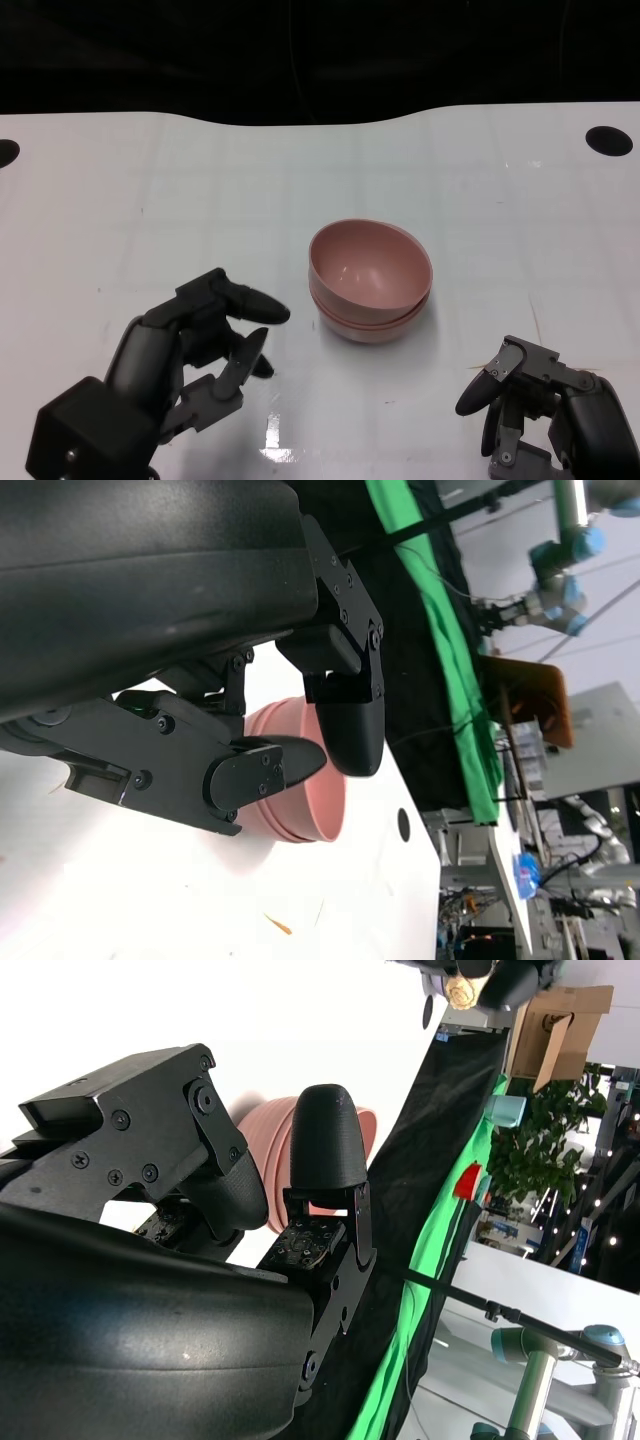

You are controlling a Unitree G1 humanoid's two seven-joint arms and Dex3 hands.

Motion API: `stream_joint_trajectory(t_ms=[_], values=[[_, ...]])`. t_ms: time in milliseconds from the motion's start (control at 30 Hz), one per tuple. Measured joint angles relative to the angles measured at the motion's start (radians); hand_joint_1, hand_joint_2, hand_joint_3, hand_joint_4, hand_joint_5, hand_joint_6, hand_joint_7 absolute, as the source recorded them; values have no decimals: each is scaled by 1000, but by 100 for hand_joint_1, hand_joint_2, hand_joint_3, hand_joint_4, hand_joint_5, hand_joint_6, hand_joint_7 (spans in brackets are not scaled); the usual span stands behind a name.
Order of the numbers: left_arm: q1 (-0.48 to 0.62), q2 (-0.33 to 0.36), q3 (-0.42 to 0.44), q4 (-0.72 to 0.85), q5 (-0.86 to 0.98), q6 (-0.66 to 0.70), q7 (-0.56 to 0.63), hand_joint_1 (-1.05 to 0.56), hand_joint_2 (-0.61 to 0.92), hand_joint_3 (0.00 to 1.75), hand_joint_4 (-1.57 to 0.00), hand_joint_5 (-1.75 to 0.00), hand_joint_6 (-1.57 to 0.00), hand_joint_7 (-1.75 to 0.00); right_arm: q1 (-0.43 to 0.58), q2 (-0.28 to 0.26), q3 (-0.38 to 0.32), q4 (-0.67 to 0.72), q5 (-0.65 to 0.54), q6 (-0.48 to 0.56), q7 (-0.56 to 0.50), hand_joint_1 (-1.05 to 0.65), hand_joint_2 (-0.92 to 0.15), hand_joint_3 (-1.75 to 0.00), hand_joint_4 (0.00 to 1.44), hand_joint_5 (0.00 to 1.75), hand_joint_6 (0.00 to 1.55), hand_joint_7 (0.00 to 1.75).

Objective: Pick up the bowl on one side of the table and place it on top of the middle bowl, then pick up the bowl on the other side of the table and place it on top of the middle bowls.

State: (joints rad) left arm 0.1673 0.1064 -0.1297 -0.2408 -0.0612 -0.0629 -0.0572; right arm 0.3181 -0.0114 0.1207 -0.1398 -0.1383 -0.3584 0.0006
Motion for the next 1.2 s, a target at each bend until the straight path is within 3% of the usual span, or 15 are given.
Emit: stream_joint_trajectory(t_ms=[67,367,633,1200], values=[[3,0,14,8,-15,3,-23,-16,59,102,-78,-153,-75,-127,0,0,0,0,0,0,0,0,-29,-159,90,175,83,141],[2,-9,39,129,-49,-35,-99,-22,50,119,-76,-169,-74,-144,16,-1,-2,0,5,0,5,-1,-30,-158,91,175,84,140],[1,-29,54,187,-63,-118,-145,-21,51,120,-80,-172,-75,-145,28,-1,-5,-1,7,-6,11,0,-29,-158,91,174,85,139],[-4,-48,55,215,-67,-145,-169,-24,49,120,-80,-174,-76,-143,18,-8,-30,7,35,-26,29,0,-29,-152,93,161,87,130]])
